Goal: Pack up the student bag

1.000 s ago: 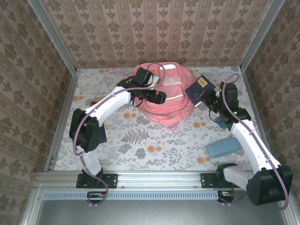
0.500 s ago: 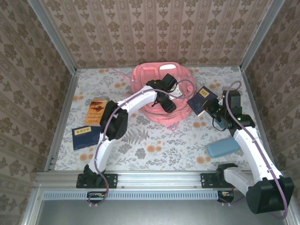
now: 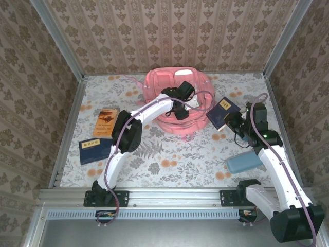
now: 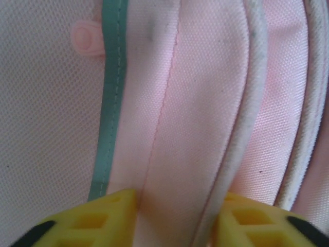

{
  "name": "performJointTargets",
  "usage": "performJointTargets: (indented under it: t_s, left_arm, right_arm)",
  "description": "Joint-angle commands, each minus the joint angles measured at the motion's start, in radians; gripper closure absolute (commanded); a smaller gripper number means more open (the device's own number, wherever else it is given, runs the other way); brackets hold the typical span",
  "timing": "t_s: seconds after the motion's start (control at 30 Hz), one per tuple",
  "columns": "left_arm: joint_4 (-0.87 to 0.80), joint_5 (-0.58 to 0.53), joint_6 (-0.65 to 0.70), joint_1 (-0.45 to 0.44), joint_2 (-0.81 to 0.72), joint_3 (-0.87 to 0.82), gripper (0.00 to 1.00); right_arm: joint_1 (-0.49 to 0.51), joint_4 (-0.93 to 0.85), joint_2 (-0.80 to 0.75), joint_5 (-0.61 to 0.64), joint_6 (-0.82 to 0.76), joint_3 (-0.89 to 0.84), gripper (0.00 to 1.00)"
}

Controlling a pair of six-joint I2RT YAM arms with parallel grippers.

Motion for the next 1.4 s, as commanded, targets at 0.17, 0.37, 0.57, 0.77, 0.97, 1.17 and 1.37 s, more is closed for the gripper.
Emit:
performJointTargets:
  t_s: [0.17,0.37,0.57,0.77,0.97,1.17,1.37]
  left_arm:
    - [0.089,-0.125,0.037,-0.029,-0.115,0.004,0.91]
    - [0.298,-0.234,-0.044,-0.043,-0.263,-0.071,0.97]
    - [0.383,-0.279,-0.136,-0.047,-0.329,-0.067,1.0]
    - [0.424,-0.263,-0.177,-0.068,-0.368,-0.077,1.0]
    - [0.404,-0.199,-0.247,-0.083,-0.42,-0.067,1.0]
    - [0.366,-0.223,-0.278,-0.104,-0.436,-0.022,1.0]
    - [0.367,-0.231,-0.298,-0.106,-0.459,-0.022,1.0]
  right_arm:
    - [-0.004,-0.092,-0.103,0.023,0.004,0.021,0.94]
    - [-0.004,-0.171,-0.144,0.033,0.004,0.053,0.94]
    - [-0.005,-0.05,-0.187,-0.134,0.07,0.024,0.94]
    - [0.01,0.171,-0.156,-0.247,0.218,-0.064,0.94]
    - [0.104,0.358,-0.066,-0.17,0.281,-0.101,0.94]
    - [0.224,0.628,0.128,-0.018,0.338,-0.115,0.94]
    - [0.281,0.866,0.325,0.183,0.303,-0.093,0.95]
